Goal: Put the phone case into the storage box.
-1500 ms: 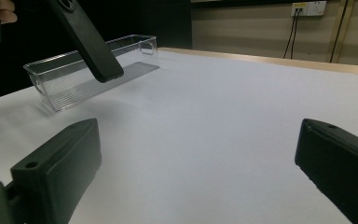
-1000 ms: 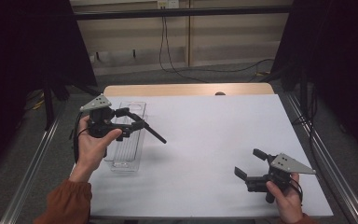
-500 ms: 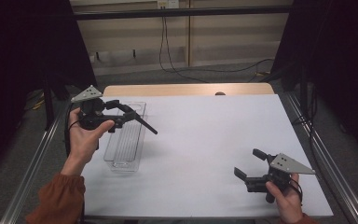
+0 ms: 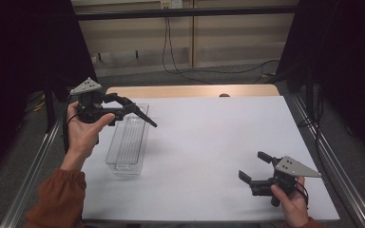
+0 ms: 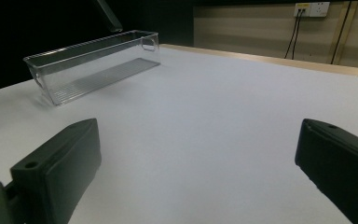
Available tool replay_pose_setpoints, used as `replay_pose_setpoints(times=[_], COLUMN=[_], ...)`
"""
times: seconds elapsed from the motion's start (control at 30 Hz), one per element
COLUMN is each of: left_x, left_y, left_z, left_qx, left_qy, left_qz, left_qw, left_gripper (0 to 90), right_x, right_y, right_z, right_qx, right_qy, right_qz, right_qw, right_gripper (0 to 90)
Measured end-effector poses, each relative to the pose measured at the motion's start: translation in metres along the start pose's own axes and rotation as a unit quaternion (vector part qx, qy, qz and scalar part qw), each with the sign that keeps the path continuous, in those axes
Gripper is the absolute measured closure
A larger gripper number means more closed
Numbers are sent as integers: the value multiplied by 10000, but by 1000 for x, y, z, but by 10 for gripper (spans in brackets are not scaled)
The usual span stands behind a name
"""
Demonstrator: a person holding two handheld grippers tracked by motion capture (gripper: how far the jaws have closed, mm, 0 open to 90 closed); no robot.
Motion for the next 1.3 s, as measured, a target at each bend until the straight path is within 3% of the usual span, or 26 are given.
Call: replay_pose_setpoints(times=[0.37,0.63,0.97,1.3], left_x=[23,26,31,45], left_y=[-3,-5,-6,-1], left_z=[-2,-3,-10,-21], left_qx=[-30,29,145,314], left_qy=[-418,-524,-842,-1086], left_qz=[121,45,-42,51], left_qw=[9990,9986,9963,9936], left_gripper=[145,145,145,145], right_x=[0,1,1,1], right_y=[0,0,0,0], right_z=[0,-1,0,0], right_qx=[-9,-5,-28,-34], right_qy=[-9,-36,-48,-33], right_qz=[5,27,21,65], right_qw=[10000,10000,10000,10000], right_gripper=[0,0,0,0])
Point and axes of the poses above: each handheld gripper's, and its own axes: z roughly backward along the jaws, y roughly out of its underside, x roughly to its left, the point moved 5 cm from there along -z, roughly forward along the jaws, and after that the axes turned 13 degrees about -x, right-handed, at the moved point
